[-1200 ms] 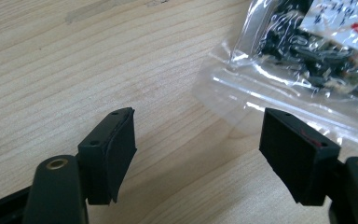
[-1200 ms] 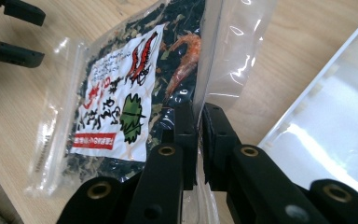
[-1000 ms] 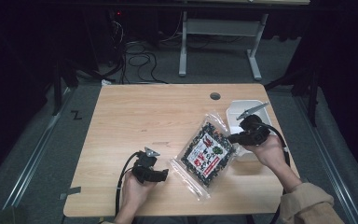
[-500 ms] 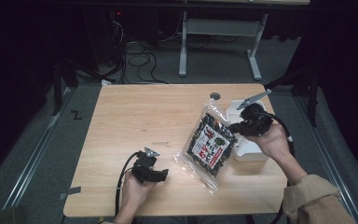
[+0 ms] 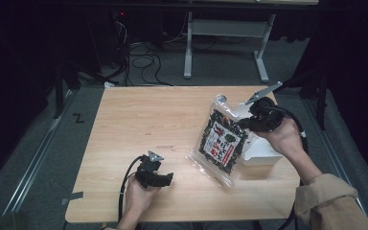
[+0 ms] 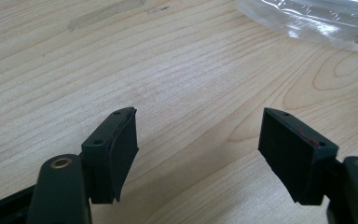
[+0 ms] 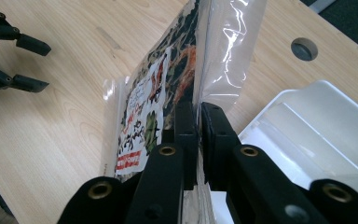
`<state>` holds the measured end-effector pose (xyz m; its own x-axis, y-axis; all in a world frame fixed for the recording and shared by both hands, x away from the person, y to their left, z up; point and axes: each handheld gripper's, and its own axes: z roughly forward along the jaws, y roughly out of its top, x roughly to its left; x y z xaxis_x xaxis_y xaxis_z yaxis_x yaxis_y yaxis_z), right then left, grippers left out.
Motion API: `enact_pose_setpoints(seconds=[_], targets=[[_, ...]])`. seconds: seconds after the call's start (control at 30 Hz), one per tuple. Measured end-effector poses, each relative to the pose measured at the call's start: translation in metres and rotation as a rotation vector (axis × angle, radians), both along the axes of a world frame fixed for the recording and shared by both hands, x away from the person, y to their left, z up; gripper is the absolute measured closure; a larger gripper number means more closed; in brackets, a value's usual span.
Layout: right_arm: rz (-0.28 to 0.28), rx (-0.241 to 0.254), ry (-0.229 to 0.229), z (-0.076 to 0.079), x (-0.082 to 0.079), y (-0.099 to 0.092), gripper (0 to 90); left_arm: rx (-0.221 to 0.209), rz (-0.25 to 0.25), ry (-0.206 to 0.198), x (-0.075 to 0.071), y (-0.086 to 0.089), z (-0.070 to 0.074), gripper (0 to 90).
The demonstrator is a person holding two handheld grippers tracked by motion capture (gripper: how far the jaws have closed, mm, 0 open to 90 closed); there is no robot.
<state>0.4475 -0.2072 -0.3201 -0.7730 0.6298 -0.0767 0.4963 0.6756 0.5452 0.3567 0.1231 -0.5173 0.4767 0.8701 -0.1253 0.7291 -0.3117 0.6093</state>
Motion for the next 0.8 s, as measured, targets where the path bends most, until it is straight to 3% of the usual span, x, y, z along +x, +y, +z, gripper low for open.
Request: enact_pose_setpoints(seconds=[0.53,0.8], targets=[[-0.04,-0.004,-0.065,0.034,0.003,-0.008,87.2,0.004,0.007,-0.01,0.0,0.0,0.0,28.5],[-0.065,0.006,-0.079,0.044,0.008,-0.015,87.2,0.005,0.008,-0.011,0.0,0.0,0.0,28.0]])
